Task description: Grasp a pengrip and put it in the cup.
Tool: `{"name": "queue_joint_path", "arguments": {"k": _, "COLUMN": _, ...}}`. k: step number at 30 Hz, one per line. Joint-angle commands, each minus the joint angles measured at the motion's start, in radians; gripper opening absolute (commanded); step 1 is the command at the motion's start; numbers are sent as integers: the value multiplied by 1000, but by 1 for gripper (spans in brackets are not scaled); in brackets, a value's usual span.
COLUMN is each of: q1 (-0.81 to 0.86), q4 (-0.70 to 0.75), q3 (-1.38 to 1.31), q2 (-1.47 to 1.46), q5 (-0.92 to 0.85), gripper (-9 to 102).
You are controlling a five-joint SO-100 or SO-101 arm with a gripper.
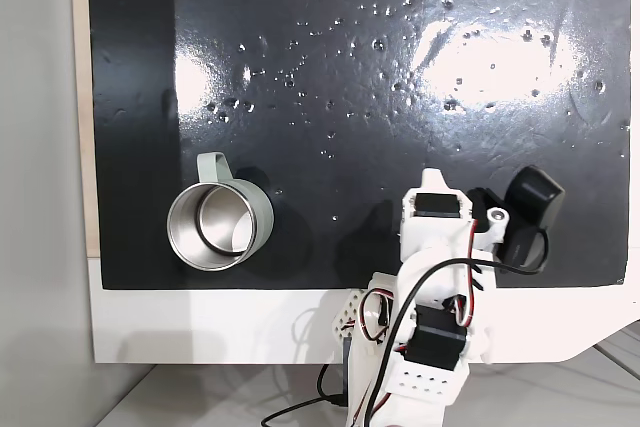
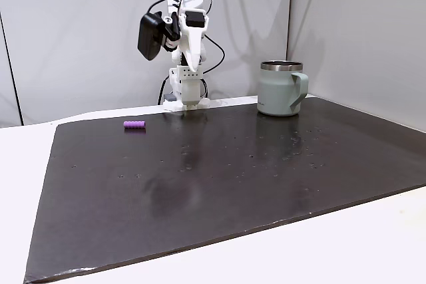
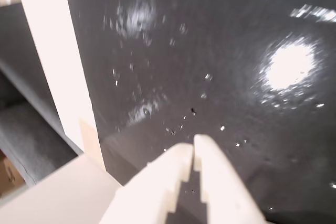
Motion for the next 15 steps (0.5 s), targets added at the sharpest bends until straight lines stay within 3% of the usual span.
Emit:
{"name": "queue_joint_path", "arguments": {"k": 1, "q1": 130, "q4": 120, "q3": -138, "q2": -75, "q5": -104, "gripper": 0}}
{"name": "queue_joint_path", "arguments": {"k": 9, "q1": 391, "q4": 258, "q3": -285, "q2": -368, "q5": -313, "gripper": 0}}
{"name": "queue_joint_path", "arguments": {"k": 15, "q1": 578, "q4": 218, "q3": -426, "q2": -580, "q5": -407, "gripper": 2}}
